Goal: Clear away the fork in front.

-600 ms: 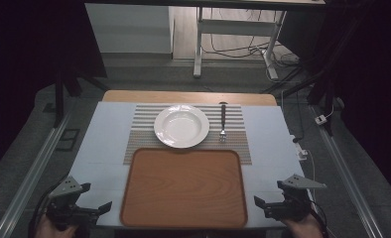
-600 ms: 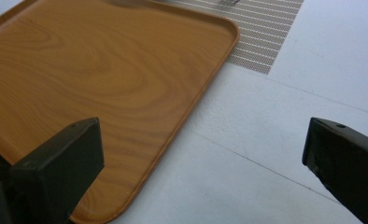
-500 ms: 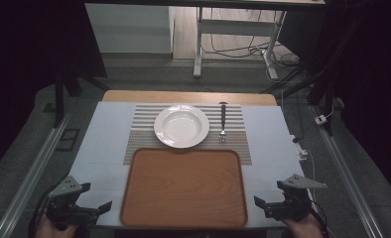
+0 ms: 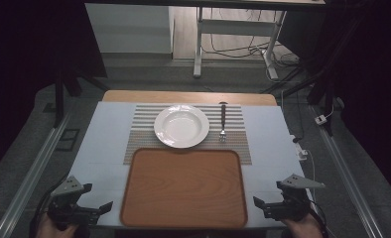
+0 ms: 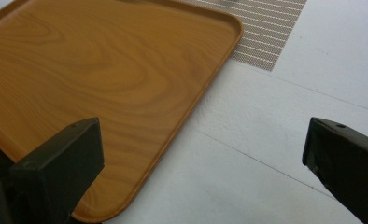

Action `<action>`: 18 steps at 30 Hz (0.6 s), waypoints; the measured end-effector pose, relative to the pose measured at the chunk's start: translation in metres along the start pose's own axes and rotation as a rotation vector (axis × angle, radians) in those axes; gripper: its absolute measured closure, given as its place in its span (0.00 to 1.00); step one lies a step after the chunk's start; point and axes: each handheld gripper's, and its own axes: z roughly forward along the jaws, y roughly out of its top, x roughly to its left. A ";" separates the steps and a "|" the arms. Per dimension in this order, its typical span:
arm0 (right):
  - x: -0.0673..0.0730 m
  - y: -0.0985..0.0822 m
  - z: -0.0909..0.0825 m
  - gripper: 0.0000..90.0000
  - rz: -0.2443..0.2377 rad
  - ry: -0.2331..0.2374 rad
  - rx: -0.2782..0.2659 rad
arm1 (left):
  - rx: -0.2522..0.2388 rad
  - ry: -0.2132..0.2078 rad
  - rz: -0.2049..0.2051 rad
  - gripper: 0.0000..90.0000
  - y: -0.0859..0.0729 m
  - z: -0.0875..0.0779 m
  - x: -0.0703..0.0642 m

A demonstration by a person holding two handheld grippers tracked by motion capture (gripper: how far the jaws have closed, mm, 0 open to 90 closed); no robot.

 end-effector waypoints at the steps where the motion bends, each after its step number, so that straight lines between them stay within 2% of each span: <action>1: 0.001 0.000 0.000 0.00 -0.003 -0.004 0.000 | 0.001 0.000 0.000 0.02 0.000 0.000 0.000; 18: 0.008 0.001 0.002 0.00 -0.072 -0.007 0.016 | 0.009 0.002 0.000 0.04 0.000 0.001 0.000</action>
